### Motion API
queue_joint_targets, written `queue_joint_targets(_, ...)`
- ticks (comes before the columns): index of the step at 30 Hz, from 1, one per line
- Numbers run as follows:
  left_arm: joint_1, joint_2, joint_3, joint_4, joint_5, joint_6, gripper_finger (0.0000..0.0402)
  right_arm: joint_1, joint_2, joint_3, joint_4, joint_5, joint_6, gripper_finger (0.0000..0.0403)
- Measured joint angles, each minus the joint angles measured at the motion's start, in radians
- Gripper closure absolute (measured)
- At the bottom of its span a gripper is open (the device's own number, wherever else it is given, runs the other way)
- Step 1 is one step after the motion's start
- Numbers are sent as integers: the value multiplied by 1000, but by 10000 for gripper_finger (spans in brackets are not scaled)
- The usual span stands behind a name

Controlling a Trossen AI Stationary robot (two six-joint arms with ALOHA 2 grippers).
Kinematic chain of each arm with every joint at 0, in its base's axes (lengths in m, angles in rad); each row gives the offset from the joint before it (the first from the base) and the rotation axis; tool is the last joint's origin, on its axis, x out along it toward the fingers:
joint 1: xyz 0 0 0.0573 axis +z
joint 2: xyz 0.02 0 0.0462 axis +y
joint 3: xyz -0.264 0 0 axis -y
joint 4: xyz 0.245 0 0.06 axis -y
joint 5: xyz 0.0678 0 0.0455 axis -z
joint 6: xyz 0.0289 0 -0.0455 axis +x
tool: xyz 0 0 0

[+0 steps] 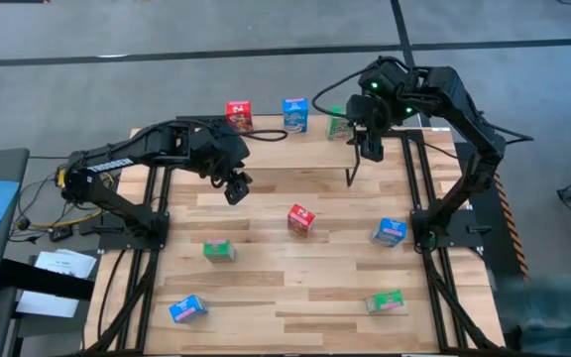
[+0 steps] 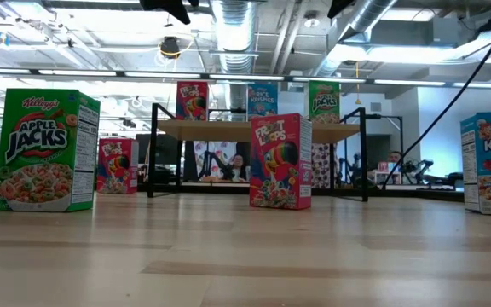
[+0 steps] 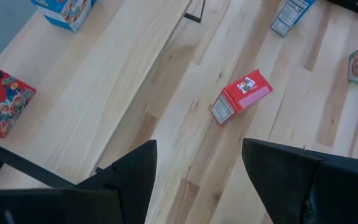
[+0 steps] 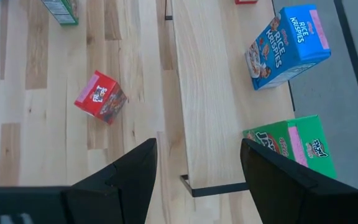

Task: Stack cereal on shelf
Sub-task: Put the top green cereal box on the shelf aligned with the other green cereal box

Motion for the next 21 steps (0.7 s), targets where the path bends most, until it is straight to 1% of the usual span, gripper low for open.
queue_joint_targets(4, 1, 0, 0, -1, 15, 23, 162, 0, 0, 0, 0, 0, -2, 147)
queue_joint_targets(14, 28, 0, 0, -3, 52, 58, 84, 0, 0, 0, 0, 0, -2, 147)
queue_joint_targets(17, 27, 0, 0, -4, 51, 20, 74, 0, 0, 0, 0, 0, -2, 147)
queue_joint_targets(21, 27, 0, 0, -16, 60, -9, 72, 0, 0, 0, 0, 0, -1, 147)
